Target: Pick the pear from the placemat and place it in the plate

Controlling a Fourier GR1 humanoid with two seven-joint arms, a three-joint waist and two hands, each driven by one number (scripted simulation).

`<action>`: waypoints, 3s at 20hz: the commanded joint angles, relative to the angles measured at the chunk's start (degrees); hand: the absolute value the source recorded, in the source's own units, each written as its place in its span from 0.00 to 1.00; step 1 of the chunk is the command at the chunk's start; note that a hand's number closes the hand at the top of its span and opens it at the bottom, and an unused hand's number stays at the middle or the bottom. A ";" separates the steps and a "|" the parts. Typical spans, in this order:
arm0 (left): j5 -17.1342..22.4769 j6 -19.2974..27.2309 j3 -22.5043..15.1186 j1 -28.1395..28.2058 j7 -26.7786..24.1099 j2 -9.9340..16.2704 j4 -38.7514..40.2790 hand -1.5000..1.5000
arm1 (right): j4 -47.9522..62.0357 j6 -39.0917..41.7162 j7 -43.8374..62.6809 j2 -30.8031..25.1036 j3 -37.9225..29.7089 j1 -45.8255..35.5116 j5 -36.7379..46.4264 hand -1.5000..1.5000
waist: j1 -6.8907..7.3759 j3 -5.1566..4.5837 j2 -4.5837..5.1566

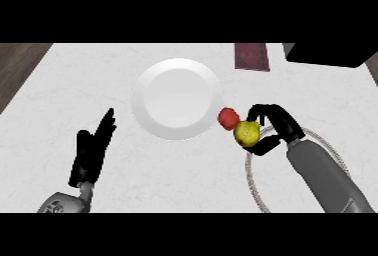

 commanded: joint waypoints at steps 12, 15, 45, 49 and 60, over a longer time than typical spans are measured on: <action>-0.26 0.10 0.25 -0.92 0.43 -0.45 1.91 0.50 | 4.61 -33.44 55.63 17.42 8.52 -29.52 24.83 1.00 | -0.99 0.73 -0.76; -0.60 0.54 -0.13 -0.85 0.41 -1.20 2.44 0.50 | 6.48 -33.99 68.88 17.48 10.76 -34.91 27.81 1.00 | -1.05 0.87 -0.36; -0.71 -2.09 4.14 -0.32 -0.81 -0.17 0.52 0.50 | 7.65 -21.69 76.88 17.53 20.48 -26.40 4.83 0.00 | -2.70 1.36 1.36; -0.40 -2.15 4.77 1.33 -2.00 -1.46 1.24 0.50 | 5.92 -24.87 66.86 17.54 19.55 -25.98 3.03 0.00 | -3.70 1.38 1.15; 0.01 -2.95 6.31 0.57 0.30 0.13 0.57 0.50 | -11.97 -48.96 45.27 17.53 7.74 -16.60 -3.90 0.00 | -5.36 1.49 0.90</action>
